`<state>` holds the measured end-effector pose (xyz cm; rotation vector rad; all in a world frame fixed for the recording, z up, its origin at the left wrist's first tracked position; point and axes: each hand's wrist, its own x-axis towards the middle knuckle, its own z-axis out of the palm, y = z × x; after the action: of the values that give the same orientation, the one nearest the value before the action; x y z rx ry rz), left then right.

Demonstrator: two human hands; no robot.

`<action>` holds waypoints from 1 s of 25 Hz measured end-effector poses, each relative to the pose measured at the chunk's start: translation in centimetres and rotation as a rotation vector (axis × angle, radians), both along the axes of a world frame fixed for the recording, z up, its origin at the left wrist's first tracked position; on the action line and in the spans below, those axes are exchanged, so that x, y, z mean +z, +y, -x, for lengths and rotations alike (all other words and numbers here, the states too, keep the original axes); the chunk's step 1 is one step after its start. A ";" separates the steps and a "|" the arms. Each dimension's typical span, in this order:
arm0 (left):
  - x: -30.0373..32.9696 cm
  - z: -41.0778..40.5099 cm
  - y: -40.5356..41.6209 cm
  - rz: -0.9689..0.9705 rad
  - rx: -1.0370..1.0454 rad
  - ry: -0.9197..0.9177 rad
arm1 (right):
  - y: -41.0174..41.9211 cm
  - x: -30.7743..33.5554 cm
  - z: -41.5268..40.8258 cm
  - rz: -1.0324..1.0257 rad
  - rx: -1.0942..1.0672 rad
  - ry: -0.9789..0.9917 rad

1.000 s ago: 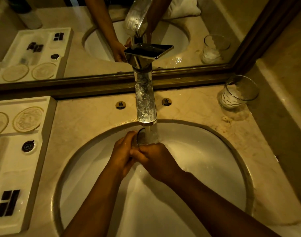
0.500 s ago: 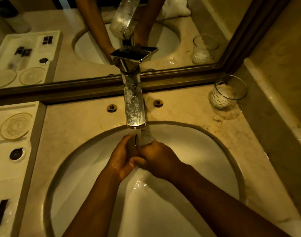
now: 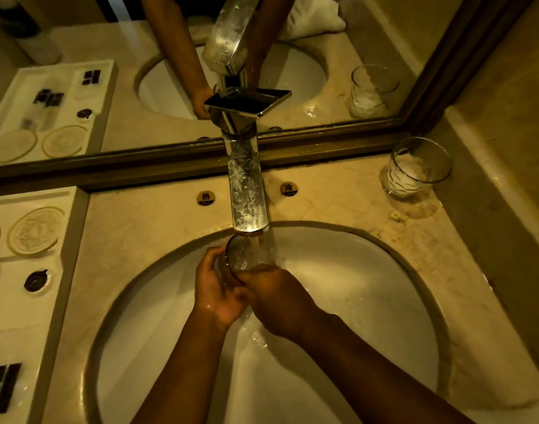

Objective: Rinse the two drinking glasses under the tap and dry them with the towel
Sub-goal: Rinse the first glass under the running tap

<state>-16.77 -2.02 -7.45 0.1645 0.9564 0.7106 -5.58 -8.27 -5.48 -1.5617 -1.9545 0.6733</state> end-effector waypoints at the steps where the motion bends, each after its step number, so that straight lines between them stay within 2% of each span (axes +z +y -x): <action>1: 0.1 -0.3 0.1 0.003 -0.036 0.033 | 0.0 -0.1 -0.5 -0.074 0.073 -0.067; 3: 0.2 -0.5 0.3 0.013 -0.109 0.101 | 0.5 -0.2 -2.2 -0.125 0.181 -0.114; 5: 0.6 -0.4 0.4 0.046 -0.223 0.128 | 0.9 0.2 -3.6 -0.045 0.204 -0.129; 8: 1.0 -0.3 0.5 0.040 -0.238 0.112 | 0.3 0.1 -3.1 -0.065 0.084 -0.112; 13: 0.2 -1.1 -0.9 -0.065 -0.025 0.038 | 0.6 -0.1 0.4 0.215 -0.291 0.264; 15: 0.1 -0.4 -1.1 -0.067 0.042 -0.042 | 0.8 0.4 0.7 0.229 -0.237 0.359; 16: 0.2 0.1 -1.0 -0.057 0.058 -0.101 | 0.6 0.5 0.7 0.175 -0.160 0.340; 18: 0.8 0.7 -0.5 -0.033 0.007 -0.121 | 0.4 0.1 -0.1 0.042 0.018 0.159; 21: 0.8 1.1 0.6 -0.009 -0.250 0.055 | 0.6 -0.6 -1.8 0.042 0.194 -0.135; 23: 0.7 1.0 0.9 0.025 -0.336 0.171 | 0.6 -0.7 -2.5 0.058 0.226 -0.182; 25: 0.5 0.4 1.1 0.018 -0.295 0.209 | 0.4 -0.7 -2.8 0.094 0.177 -0.154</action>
<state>-17.15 -0.94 -6.92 0.3611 1.1095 0.4180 -2.81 -7.91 -6.15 -1.5478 -2.2240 0.7457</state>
